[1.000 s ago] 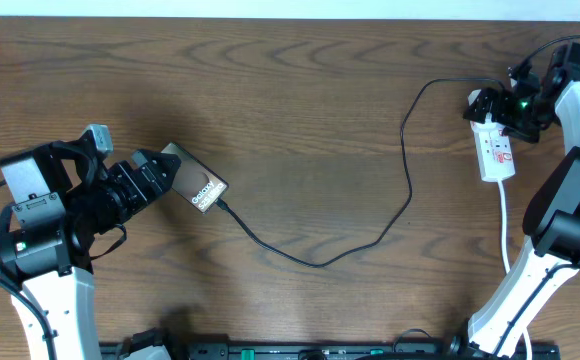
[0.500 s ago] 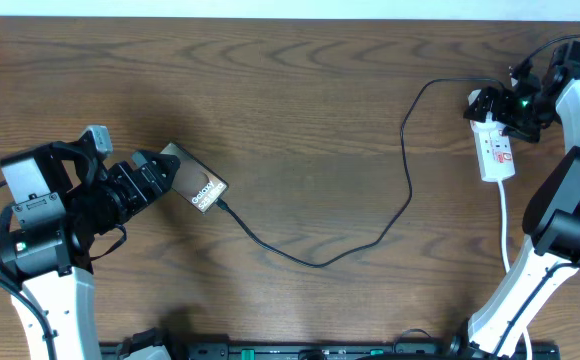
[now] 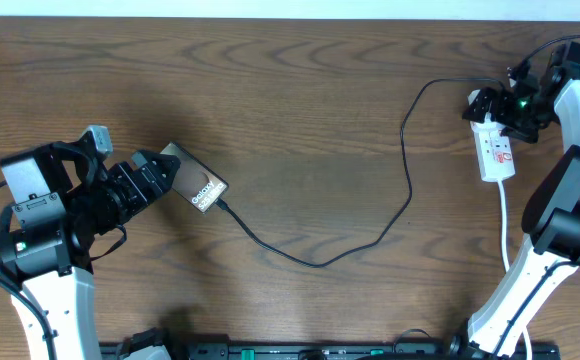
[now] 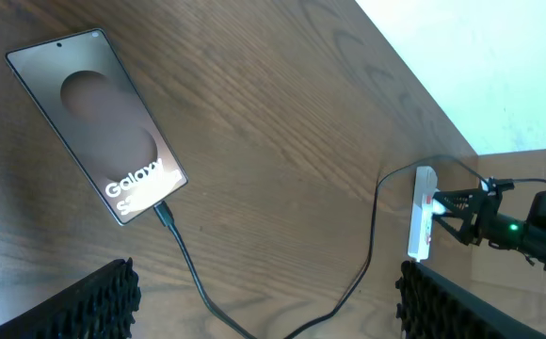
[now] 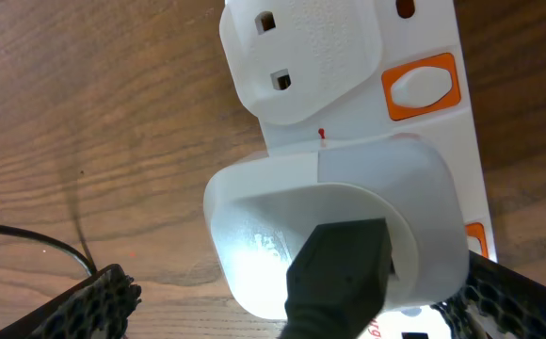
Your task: Plug charger to phone and switch on socket
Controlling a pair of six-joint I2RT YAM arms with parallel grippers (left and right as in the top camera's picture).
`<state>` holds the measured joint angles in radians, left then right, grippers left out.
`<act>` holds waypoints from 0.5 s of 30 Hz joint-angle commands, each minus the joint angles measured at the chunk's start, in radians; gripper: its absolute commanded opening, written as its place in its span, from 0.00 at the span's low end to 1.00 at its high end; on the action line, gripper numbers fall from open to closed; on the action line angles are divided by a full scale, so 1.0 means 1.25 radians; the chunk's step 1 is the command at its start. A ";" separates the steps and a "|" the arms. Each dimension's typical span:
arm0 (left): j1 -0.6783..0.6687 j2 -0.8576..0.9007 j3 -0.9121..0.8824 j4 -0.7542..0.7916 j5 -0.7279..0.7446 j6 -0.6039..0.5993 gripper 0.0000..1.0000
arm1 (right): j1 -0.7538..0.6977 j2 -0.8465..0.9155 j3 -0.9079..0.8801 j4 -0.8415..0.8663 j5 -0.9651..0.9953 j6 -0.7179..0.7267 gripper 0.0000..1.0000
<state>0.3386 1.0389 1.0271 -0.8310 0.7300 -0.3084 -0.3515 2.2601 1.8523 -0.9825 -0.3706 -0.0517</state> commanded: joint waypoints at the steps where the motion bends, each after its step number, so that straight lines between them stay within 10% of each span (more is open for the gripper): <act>1: 0.002 -0.001 -0.002 -0.003 -0.005 0.019 0.86 | 0.053 0.048 -0.003 -0.002 -0.098 -0.001 0.99; 15: 0.002 -0.001 -0.002 -0.013 -0.005 0.019 0.86 | 0.060 0.038 -0.001 -0.003 -0.079 0.024 0.99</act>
<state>0.3386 1.0389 1.0271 -0.8455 0.7300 -0.3084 -0.3275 2.2669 1.8584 -0.9779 -0.3141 -0.0395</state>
